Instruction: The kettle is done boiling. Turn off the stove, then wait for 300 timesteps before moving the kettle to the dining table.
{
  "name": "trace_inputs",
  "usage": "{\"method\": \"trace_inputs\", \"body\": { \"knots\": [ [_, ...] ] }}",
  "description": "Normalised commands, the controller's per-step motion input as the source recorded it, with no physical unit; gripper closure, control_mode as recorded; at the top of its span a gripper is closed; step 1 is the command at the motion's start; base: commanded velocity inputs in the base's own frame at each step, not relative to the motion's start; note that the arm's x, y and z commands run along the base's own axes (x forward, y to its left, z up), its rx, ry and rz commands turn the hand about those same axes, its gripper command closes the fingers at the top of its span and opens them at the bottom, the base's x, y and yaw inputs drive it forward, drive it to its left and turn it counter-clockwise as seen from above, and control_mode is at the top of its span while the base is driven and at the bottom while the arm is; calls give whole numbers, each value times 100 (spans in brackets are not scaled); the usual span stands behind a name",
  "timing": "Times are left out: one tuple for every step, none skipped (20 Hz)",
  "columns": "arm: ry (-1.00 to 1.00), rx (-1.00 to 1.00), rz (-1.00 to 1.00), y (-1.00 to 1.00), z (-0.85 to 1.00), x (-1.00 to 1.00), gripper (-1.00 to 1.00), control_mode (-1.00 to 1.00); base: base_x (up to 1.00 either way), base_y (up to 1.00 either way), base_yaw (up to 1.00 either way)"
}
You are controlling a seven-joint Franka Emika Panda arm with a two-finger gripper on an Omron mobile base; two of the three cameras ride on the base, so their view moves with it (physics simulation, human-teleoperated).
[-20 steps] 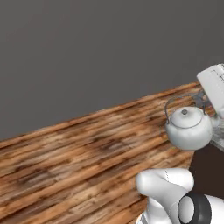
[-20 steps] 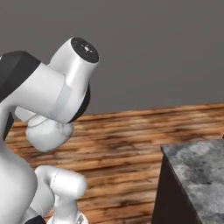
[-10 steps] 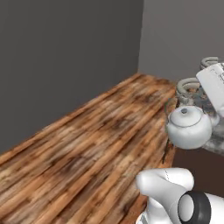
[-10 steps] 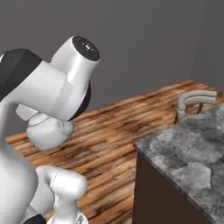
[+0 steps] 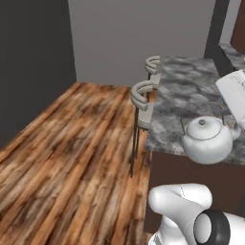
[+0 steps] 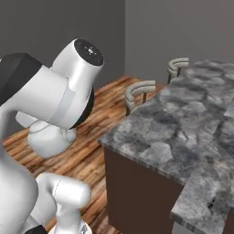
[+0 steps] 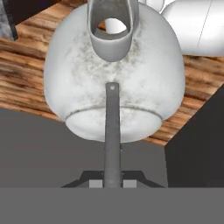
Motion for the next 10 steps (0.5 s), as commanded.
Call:
{"method": "trace_inputs", "body": {
  "knots": [
    [0,0,0,0,0,0,100,100,53,0,-53],
    [0,0,0,0,0,0,100,100,50,0,-50],
    [0,0,0,0,0,0,100,100,51,0,-49],
    [0,0,0,0,0,0,100,100,50,0,-47],
    [0,0,0,0,0,0,100,100,50,0,-45],
    [0,0,0,0,0,0,100,100,53,0,-43],
    [0,0,0,0,0,0,100,100,58,0,-43],
    [0,0,0,0,0,0,100,100,54,0,-41],
    [0,0,0,0,0,0,100,100,46,0,-41],
    [0,0,0,0,0,0,100,100,28,0,-39]
  ]
}}
